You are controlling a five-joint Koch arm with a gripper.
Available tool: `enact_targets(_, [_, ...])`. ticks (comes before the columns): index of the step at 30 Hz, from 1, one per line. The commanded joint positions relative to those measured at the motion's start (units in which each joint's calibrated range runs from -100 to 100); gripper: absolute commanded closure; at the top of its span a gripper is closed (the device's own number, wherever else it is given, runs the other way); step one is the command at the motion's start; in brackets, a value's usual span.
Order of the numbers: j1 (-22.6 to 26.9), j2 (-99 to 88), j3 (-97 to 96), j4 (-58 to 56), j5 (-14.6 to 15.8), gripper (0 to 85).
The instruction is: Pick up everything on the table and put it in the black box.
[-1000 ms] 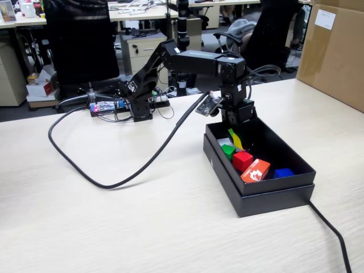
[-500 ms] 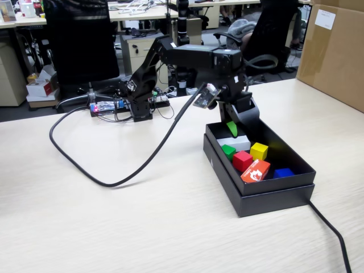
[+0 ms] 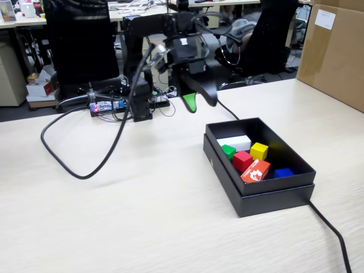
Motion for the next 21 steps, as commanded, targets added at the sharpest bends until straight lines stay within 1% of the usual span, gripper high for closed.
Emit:
enact_targets(1, [-2.15, -14.16, -9.3, 8.91, -1.66, 36.7])
enact_targets(13, [-5.76, -39.75, -49.83, 27.91, -1.56, 35.9])
enact_targets(18, [-6.54, -44.57, -58.99, 33.79, -0.59, 34.8])
enact_targets(21, [-6.69, -47.09, -65.15, 40.61, -0.39, 34.6])
